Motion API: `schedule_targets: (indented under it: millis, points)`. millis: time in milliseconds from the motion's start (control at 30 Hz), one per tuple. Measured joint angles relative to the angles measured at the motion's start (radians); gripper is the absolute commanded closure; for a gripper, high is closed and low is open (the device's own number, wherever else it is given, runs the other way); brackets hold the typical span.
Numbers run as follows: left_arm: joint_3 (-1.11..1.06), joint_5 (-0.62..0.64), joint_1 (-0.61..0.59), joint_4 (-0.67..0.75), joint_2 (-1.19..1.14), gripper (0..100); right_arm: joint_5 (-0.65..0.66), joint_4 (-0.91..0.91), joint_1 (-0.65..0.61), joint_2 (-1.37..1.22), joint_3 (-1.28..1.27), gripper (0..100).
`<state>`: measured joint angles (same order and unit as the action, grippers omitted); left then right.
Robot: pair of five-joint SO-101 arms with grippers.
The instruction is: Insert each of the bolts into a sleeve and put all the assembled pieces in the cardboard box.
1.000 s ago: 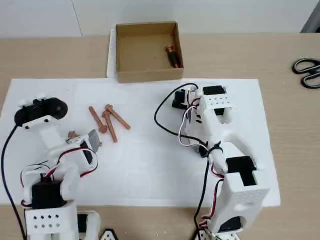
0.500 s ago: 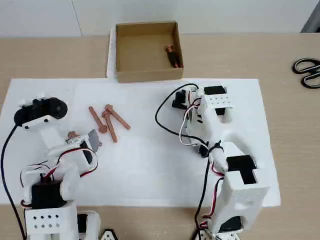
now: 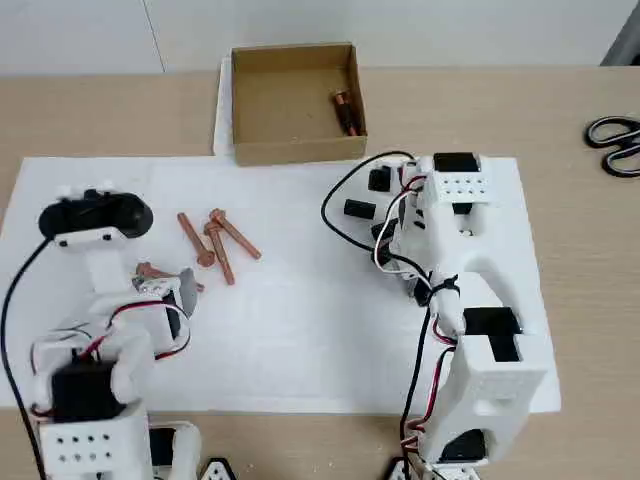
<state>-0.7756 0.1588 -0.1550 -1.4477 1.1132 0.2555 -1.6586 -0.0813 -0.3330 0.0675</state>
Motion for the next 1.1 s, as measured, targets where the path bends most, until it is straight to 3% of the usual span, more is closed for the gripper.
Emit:
schedule_targets:
  millis: [467,667,767,867,1100]
  points:
    - [0.539,0.014,0.000,-0.087,-0.853,82,0.003,-0.003,0.011,0.195,-0.005,99.2]
    - [0.578,0.020,0.023,-0.204,-1.106,82,0.003,-0.003,0.011,0.227,-0.005,99.2]
    - [0.586,0.029,0.037,-0.193,-1.166,86,0.003,-0.003,0.011,0.227,-0.005,99.2]
    - [0.611,0.130,0.043,-0.143,-1.188,92,0.003,-0.003,0.009,0.227,-0.005,99.2]
    - [0.618,0.437,-0.021,-0.080,-1.189,93,0.003,-0.003,0.011,0.227,-0.005,99.2]
